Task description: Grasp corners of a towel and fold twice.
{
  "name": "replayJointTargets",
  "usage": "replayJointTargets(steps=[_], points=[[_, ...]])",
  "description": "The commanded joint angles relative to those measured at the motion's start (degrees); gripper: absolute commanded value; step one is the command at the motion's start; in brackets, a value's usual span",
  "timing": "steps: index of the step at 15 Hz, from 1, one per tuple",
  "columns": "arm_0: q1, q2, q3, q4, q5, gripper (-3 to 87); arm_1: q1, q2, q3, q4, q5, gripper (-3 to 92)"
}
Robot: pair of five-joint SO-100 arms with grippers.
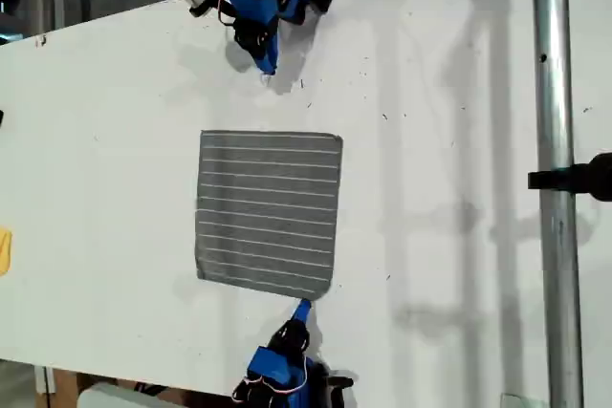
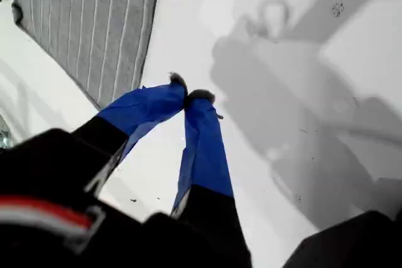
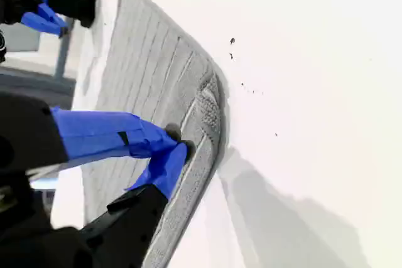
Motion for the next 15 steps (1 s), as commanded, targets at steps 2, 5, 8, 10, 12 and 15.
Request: replayJointTargets(steps=[2,5,8,10,12,15], points=[[-5.71,-0.09,0.62,0.26,-35.86,-2.8,-8.61,0.09,-0.62,-4.48,0.09,-0.3],[-5.8,-0.18,0.62,0.26,-35.68,-2.8,-8.88,0.09,-0.62,-4.57,0.09,-0.3],[-5.89,-0.18,0.62,0.26,-35.68,-2.8,-9.05,0.09,-0.62,-4.39,0.44,-0.3],[-6.24,0.18,0.62,0.09,-38.5,-2.5,-10.2,0.09,-1.58,-4.66,0.53,-0.3],[-5.01,0.26,0.09,-2.9,-40.17,-2.8,-11.34,0.09,-3.08,-5.36,0.26,-0.3],[-4.66,-0.53,-6.06,-3.87,-40.43,-2.9,-12.39,-5.71,-12.22,-5.27,-1.49,-0.3]])
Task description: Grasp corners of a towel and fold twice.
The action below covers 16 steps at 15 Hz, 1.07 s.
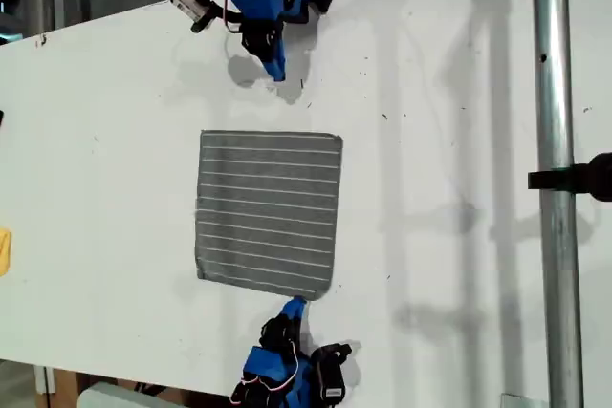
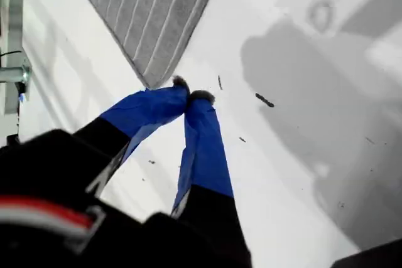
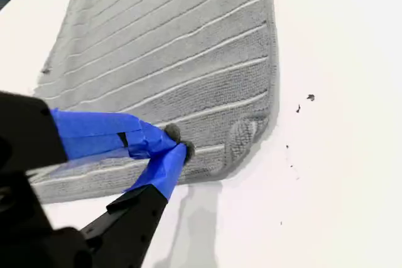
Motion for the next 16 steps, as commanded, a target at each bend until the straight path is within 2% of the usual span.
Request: replayJointTargets(steps=[1,3,6,11,12,13,14,16], points=[[0.79,-3.34,-8.35,-0.7,0.09,-2.9,-0.88,-7.29,-11.69,-1.41,-2.29,-0.3],[2.11,-17.93,-20.83,-0.18,0.97,-2.9,-2.72,-18.28,-20.92,-3.78,-4.39,-0.3],[3.69,-39.02,-39.99,1.14,7.21,-2.9,-8.53,-37.88,-34.8,-10.37,-8.44,-0.3],[5.1,-60.91,-66.18,13.54,17.93,-2.9,-16.7,-67.5,-59.85,-8.0,-21.18,-0.3],[5.98,-66.01,-72.16,16.96,20.13,-2.9,-18.19,-74.0,-64.86,-5.27,-23.12,4.7],[6.42,-70.66,-77.43,19.34,22.5,-2.9,-19.07,-81.39,-71.19,-0.88,-23.73,20.1],[6.68,-74.88,-82.0,21.62,24.26,-1.6,-19.51,-87.89,-77.34,2.11,-27.07,28.2],[6.5,-79.54,-85.78,22.68,26.1,10.6,-18.72,-96.86,-83.32,5.1,-31.2,46.0]])
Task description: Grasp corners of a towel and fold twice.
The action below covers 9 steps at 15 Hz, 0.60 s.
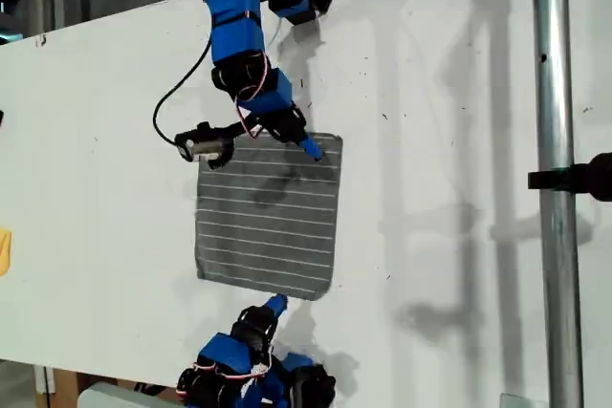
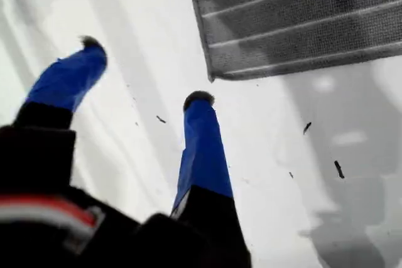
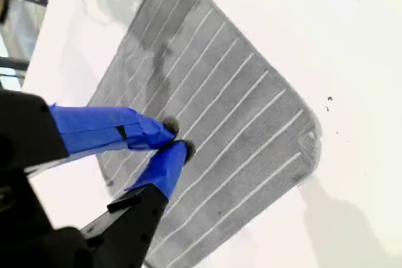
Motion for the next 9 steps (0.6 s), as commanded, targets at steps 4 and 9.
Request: replayJointTargets(steps=[4,9], points=[[-0.7,-6.33,-4.22,1.05,0.09,12.6,1.41,-17.05,-8.96,1.49,-7.56,45.0],[-2.02,-6.42,-2.55,-0.44,-0.88,11.8,3.6,-33.4,-14.5,0.62,-8.17,34.9]])
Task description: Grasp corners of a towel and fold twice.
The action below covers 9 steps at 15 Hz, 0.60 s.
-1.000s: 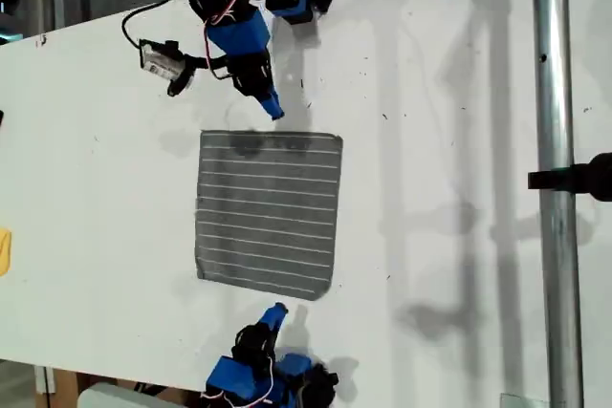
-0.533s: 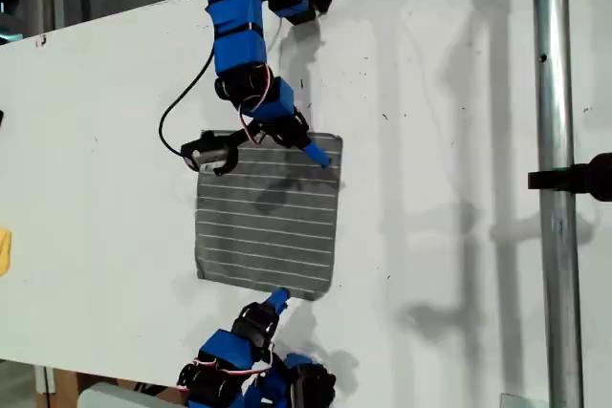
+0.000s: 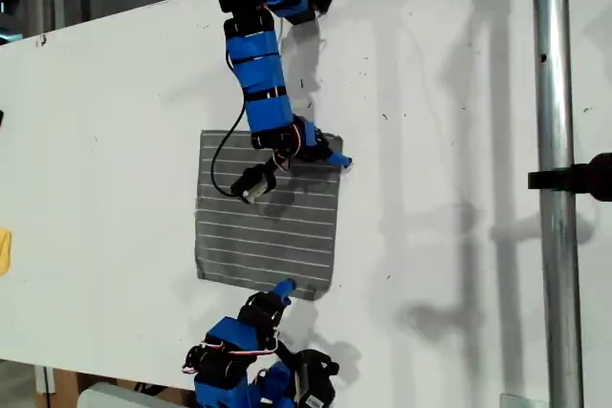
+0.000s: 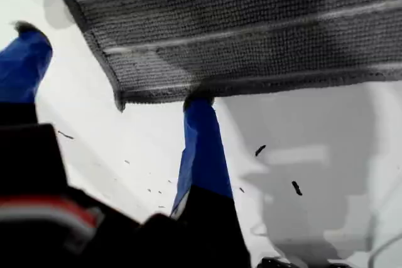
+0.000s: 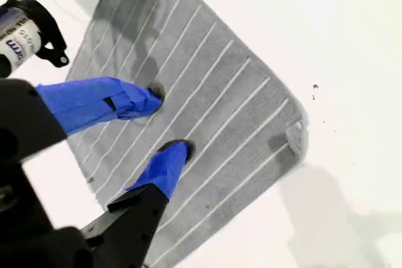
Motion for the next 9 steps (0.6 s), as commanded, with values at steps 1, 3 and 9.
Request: replayJointTargets(steps=[1,3,9], points=[[-1.85,1.05,-0.7,-0.79,-0.79,11.7,2.2,-1.85,-5.27,-0.88,-0.7,25.0],[-1.93,1.14,-0.62,-0.79,-1.41,11.5,3.34,-1.32,-5.19,-0.97,-0.26,1.7],[0.44,0.62,2.64,-5.71,-2.81,20.2,1.76,-0.79,-5.8,-1.93,0.26,-0.3]])
